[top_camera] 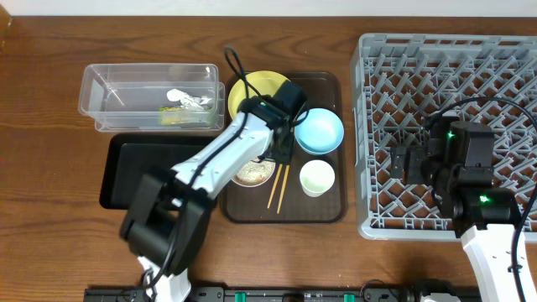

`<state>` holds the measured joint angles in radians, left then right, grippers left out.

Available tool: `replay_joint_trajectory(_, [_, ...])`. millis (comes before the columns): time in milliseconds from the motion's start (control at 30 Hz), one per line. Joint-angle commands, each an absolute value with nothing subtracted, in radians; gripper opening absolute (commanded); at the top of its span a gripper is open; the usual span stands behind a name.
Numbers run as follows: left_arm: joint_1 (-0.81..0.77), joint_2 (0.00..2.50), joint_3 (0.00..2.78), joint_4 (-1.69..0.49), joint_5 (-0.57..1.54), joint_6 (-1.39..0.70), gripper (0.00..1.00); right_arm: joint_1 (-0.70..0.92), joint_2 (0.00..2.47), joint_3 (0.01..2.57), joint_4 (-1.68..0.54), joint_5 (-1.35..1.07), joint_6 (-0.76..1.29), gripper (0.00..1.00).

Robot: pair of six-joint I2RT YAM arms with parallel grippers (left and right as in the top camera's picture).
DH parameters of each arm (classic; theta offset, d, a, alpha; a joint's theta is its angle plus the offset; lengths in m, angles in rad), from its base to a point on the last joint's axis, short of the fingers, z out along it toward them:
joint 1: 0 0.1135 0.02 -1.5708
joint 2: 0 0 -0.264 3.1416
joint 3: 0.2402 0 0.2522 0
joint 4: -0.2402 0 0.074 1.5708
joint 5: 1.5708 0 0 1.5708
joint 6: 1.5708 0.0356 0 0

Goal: Sort waste into correct bins and load items into the dishwasher rack
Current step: 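Grasp the rim of the white rice bowl with the left gripper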

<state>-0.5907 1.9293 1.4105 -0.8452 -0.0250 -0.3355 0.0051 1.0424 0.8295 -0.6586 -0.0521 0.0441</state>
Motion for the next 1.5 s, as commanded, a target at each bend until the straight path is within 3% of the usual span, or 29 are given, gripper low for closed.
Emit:
replay_joint_trajectory(0, [-0.598,1.979,1.408,-0.850,-0.026,-0.327,0.58,0.020,1.040,0.849,-0.659,-0.054,0.052,0.99])
replay_joint_trajectory(167, [-0.606,2.028,1.408,-0.830,0.019,-0.330,0.50,0.020,1.040,0.849,-0.660,-0.054,0.051,0.99])
replay_joint_trajectory(700, [-0.610,1.975,1.412,-0.818,0.011,-0.330,0.45,0.020,1.040,0.849,-0.659,-0.054,0.051,0.99])
replay_joint_trajectory(867, [-0.614,1.964,1.412,-0.823,0.011,-0.330,0.29,0.020,1.040,0.849,-0.659,-0.054,0.051,0.99])
replay_joint_trajectory(1067, [-0.632,1.964,1.411,-0.826,0.011,-0.330,0.22,0.020,1.040,0.849,-0.659,-0.054,0.051,0.99])
replay_joint_trajectory(1467, [-0.653,1.966,1.358,-0.822,0.011,-0.330,0.22,0.020,1.040,0.849,-0.665,-0.054,0.051,0.99])
